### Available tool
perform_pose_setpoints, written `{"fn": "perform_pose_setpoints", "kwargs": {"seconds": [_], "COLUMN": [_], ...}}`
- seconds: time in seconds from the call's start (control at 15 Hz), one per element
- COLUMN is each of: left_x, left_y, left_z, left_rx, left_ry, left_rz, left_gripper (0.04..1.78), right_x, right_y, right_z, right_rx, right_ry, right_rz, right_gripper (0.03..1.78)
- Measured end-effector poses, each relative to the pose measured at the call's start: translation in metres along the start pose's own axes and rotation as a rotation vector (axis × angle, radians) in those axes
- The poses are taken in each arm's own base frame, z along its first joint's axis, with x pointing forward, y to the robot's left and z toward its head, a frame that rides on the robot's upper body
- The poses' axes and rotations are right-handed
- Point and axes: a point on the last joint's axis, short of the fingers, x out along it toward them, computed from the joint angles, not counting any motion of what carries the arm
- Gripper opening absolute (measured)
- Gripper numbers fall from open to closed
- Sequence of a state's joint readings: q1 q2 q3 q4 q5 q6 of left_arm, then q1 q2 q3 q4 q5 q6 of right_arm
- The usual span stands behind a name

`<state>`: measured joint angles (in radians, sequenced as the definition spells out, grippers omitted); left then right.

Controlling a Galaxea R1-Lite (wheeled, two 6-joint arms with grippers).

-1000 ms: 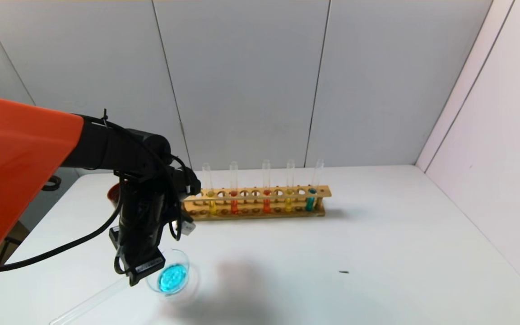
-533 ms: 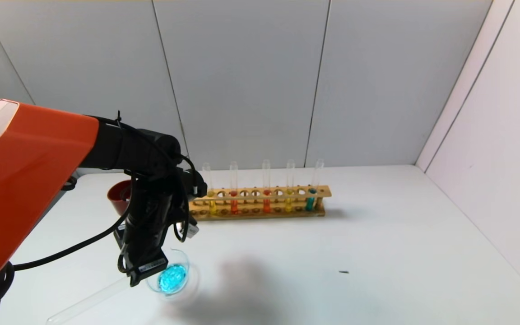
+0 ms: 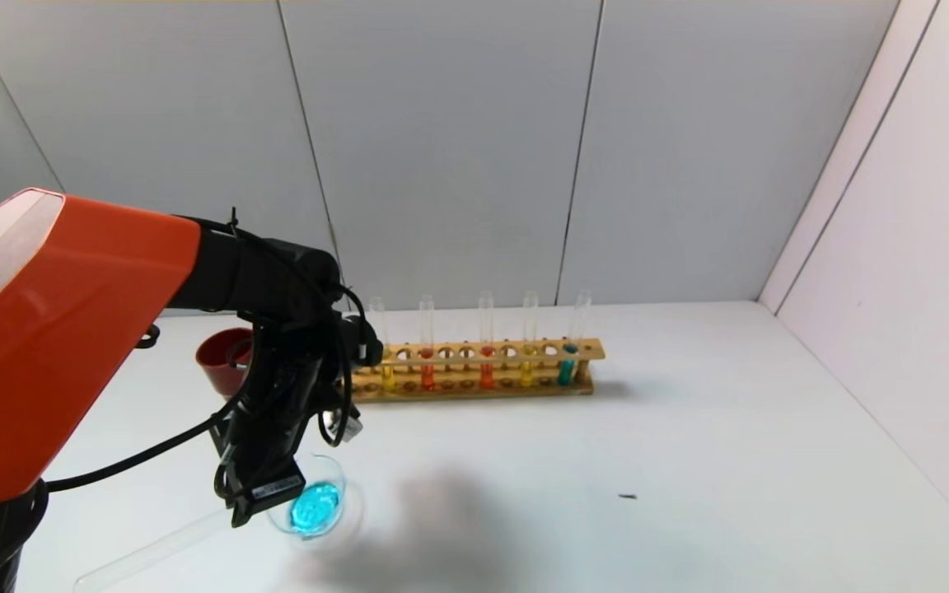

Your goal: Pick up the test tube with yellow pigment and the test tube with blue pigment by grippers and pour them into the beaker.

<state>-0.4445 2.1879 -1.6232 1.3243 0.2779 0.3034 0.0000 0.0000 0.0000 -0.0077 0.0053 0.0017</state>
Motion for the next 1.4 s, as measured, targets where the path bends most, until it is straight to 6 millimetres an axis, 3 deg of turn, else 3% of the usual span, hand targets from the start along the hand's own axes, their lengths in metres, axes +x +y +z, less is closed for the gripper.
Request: {"fn": "perform_pose_setpoints", "kwargs": {"seconds": [0.33,1.4], "left_x": [-0.009,-0.004], "left_y": [-0.001,-0.007], "left_z": [0.007,0.035], "left_rx": [0.024,0.09], "left_ry": [0.041,0.13], "left_rz": [0.027,0.118], "left_gripper": [0.3,0.3], "right_x": [0.0,0.0], "right_y": [0.0,0.0], "right_z": [0.0,0.0], "right_rx": [0.0,0.0], "right_ry": [0.0,0.0], "right_rz": [0.0,0.0], "right_gripper": [1.74,1.74]}}
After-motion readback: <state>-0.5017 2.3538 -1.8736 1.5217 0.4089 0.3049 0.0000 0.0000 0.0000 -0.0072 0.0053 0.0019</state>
